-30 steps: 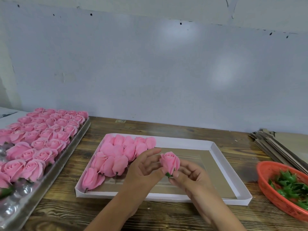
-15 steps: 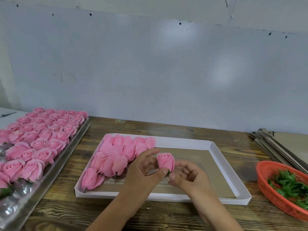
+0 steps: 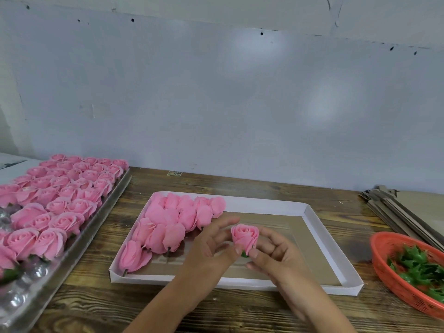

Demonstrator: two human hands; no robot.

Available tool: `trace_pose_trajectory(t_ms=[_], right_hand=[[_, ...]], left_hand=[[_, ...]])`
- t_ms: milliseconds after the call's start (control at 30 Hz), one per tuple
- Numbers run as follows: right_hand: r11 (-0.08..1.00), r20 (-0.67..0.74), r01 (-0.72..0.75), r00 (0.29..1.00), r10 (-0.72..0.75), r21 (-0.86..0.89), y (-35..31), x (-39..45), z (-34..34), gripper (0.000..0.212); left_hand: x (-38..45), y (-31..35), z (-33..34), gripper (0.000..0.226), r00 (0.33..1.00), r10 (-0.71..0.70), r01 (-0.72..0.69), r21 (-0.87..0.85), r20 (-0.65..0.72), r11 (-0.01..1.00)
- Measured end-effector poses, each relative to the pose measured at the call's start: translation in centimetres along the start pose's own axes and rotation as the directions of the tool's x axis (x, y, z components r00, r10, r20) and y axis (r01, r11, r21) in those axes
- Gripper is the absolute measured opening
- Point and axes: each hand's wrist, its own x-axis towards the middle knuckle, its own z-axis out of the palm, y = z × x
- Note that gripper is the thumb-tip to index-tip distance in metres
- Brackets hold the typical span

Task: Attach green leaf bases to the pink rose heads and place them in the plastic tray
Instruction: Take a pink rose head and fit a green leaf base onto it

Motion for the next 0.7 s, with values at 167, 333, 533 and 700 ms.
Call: trace_pose_trajectory(t_ms=[167,333,533,700], right_hand=[[0.999,0.004,0.034,0.999,-0.034,-0.002,0.1,0.1,0.1,0.048],[0.996,-0.029,0.059,0.998,-0.061,-0.069,0.3,0.2,0.2,0.045],[0.972,-0.015,0.024,0.999,-0.028,-0.235,1.2,0.2,0.6,0.045],[0.973,0.063,0.065,0.997,-0.052,-0.221,1.0,0.0,0.8,0.042]], left_hand=[[-0.1,0.1,0.1,0.039,0.997,0.073,-0.073,0.114,-0.001,0.991],[0.0,-0.1,0.1,0.043,0.991,0.103,-0.094,0.105,-0.081,0.990],[-0.3,1.3,0.0,0.021,0.988,0.117,-0.120,-0.020,-0.102,0.993],[-0.2,0.9,0.2,0.006,0.992,0.116,-0.112,0.068,-0.054,0.991]])
